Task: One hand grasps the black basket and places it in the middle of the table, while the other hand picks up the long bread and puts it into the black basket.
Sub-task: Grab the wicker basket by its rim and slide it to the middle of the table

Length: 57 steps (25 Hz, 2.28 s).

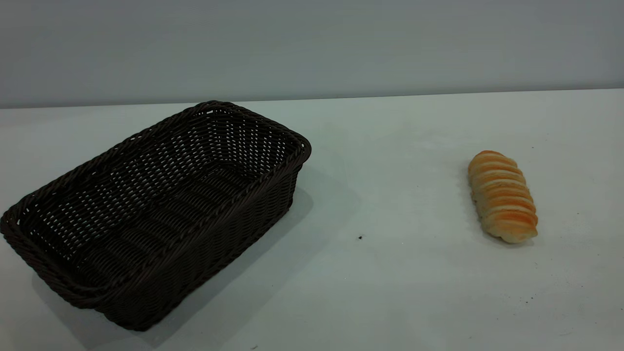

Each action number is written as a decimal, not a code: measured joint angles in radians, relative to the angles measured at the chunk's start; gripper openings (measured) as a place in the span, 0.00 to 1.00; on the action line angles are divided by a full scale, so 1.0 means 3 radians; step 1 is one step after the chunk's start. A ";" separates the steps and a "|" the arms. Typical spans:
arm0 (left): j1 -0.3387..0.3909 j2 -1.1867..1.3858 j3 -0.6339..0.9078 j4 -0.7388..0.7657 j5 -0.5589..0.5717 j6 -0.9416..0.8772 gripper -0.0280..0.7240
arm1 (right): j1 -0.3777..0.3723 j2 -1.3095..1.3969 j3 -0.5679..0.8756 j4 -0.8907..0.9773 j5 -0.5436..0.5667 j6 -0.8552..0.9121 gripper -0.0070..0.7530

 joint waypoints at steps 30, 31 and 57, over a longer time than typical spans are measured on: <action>0.0000 0.0000 0.0000 0.0000 0.0000 0.0000 0.62 | 0.0000 0.0000 0.0000 0.0000 0.0000 0.0000 0.48; 0.0000 0.0000 0.0000 0.0000 0.0000 0.0000 0.62 | 0.0000 0.0000 0.0000 0.0000 0.0000 0.0000 0.48; -0.0003 0.1326 -0.0315 -0.0236 -0.0867 -0.0124 0.62 | 0.0000 0.1169 -0.0523 0.0525 -0.0508 -0.0535 0.60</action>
